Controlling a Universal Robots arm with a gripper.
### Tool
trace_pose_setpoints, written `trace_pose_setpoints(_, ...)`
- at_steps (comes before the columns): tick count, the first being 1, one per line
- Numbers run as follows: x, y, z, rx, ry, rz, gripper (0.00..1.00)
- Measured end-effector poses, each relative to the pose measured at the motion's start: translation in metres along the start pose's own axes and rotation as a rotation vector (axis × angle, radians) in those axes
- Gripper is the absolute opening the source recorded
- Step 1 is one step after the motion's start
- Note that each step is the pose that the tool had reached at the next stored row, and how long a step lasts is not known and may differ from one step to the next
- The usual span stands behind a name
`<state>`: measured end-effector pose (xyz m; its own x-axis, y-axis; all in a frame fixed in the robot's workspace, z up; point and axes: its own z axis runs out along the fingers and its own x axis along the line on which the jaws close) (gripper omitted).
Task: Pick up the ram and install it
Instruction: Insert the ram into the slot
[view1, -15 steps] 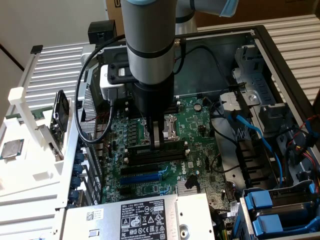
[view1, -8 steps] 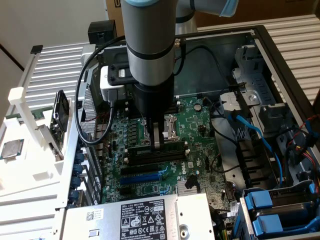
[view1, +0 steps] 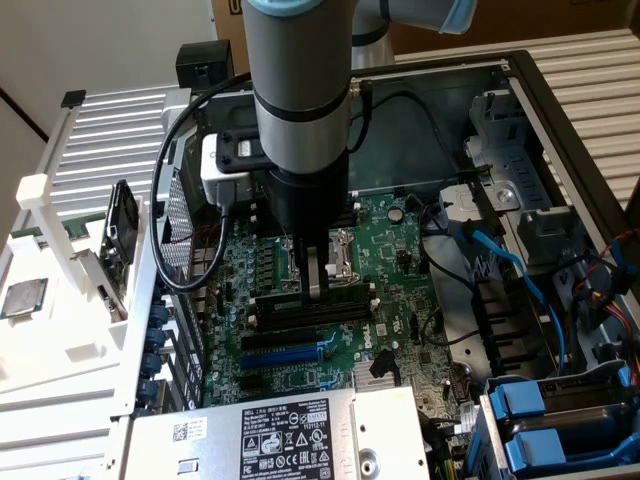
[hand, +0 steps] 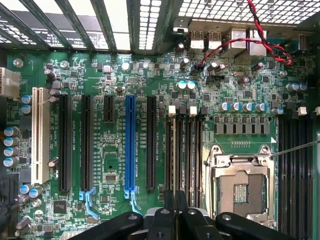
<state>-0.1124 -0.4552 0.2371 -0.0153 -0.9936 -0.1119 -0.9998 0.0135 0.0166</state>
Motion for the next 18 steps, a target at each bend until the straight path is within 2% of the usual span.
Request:
trace_pose_setpoints(14, 0.0009, 0.0, 0.0011, 0.0, 0.0, 0.0, 0.12)
trace_pose_setpoints(18, 0.0008, 0.0, 0.0014, 0.0022, -0.0002, -0.002, 0.12)
